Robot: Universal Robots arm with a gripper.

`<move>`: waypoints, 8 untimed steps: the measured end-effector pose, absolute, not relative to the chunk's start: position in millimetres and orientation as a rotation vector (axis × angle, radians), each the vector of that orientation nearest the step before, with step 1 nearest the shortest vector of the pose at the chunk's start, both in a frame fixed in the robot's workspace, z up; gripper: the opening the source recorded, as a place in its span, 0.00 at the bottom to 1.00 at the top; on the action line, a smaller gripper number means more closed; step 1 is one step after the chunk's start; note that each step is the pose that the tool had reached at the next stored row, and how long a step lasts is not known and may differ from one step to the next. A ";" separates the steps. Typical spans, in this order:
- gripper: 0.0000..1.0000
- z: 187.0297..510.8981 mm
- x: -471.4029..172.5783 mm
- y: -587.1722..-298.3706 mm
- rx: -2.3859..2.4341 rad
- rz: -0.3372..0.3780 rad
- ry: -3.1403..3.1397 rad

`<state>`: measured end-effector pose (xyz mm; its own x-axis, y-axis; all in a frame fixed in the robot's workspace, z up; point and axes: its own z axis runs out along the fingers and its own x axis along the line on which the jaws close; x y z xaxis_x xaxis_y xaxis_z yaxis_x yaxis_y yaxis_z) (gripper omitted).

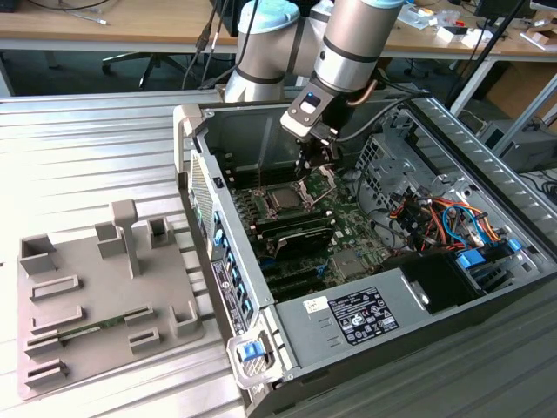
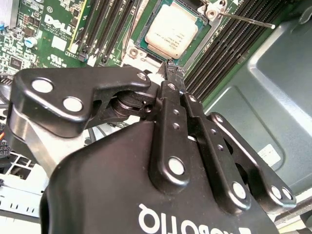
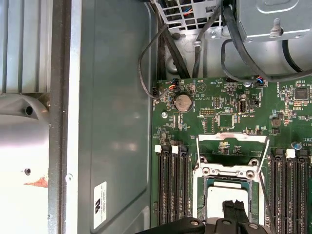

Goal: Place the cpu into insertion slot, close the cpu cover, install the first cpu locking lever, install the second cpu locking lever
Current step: 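Place the cpu into insertion slot, then close the cpu cover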

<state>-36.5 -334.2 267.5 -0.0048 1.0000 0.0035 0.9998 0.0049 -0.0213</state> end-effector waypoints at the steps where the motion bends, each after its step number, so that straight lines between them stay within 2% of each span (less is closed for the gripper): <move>1: 0.11 267.5 -36.5 -334.2 -2.204 0.020 -2.214; 8: 0.11 267.5 -35.9 -334.3 -2.203 0.019 -2.215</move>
<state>-35.9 -334.3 267.5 -0.0051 1.0000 0.0038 0.9998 0.0051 -0.0213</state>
